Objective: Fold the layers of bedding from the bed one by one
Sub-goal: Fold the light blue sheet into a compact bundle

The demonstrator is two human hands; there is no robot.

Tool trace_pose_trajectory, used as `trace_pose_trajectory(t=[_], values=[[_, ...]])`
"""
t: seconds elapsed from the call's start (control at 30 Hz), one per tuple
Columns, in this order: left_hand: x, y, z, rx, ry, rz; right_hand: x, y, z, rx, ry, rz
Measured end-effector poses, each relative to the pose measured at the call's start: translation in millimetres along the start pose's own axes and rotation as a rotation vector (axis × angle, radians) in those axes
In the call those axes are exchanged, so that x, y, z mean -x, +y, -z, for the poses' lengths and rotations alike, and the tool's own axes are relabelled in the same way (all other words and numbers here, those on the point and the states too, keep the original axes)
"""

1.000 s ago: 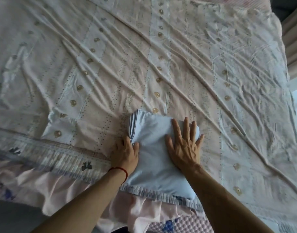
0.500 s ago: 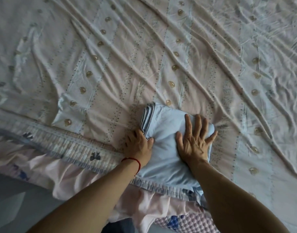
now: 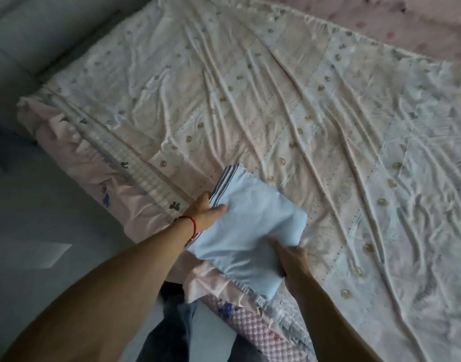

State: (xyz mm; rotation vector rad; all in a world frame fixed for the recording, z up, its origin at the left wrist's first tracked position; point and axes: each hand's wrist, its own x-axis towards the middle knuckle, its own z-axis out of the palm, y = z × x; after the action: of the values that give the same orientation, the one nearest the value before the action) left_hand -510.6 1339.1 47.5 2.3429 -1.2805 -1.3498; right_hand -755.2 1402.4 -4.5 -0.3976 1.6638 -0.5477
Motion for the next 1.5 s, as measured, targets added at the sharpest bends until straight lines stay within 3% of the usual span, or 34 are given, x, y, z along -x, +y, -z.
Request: trace_pose_trajectory(t=[0.17, 0.27, 0.43, 0.63, 0.73, 0.87, 0.97, 1.17, 1.3, 1.5], values=[[116.6, -40.5, 62.5, 0.389, 0.211, 0.027, 76.5, -60.5, 6.1, -0.015, -0.480, 0.206], [199.3, -83.1, 87.3, 0.614, 0.463, 0.125, 133.7, -85.3, -29.9, 0.192, -0.726, 0.236], [334.6, -174.6, 107.4, 0.842, 0.810, 0.361, 223.4, -73.2, -118.6, 0.544, -0.965, 0.441], [534.6, -291.1, 36.2, 1.391, 1.095, 0.406, 351.4, 31.7, -212.5, 0.943, -1.384, 0.587], [608.7, -327.7, -22.6, 1.529, 1.193, 0.376, 410.8, 95.7, -235.7, 1.151, -1.542, 0.712], [692.3, -382.9, -113.0, 1.680, 1.323, 0.380, 479.1, 210.6, -247.3, 1.403, -1.717, 0.731], [733.4, -415.1, -168.4, 1.851, 1.385, 0.463, 514.7, 294.2, -246.5, 1.549, -1.771, 0.664], [757.5, -452.5, -232.8, 2.079, 1.355, 0.653, 535.5, 411.2, -256.5, 1.907, -1.701, 0.634], [738.6, -467.8, -270.6, 2.122, 1.282, 0.818, 521.9, 482.8, -274.5, 2.176, -1.627, 0.587], [657.3, -524.3, -352.2, 2.181, 1.305, 1.194, 451.8, 604.2, -301.3, 2.514, -1.560, 0.546]])
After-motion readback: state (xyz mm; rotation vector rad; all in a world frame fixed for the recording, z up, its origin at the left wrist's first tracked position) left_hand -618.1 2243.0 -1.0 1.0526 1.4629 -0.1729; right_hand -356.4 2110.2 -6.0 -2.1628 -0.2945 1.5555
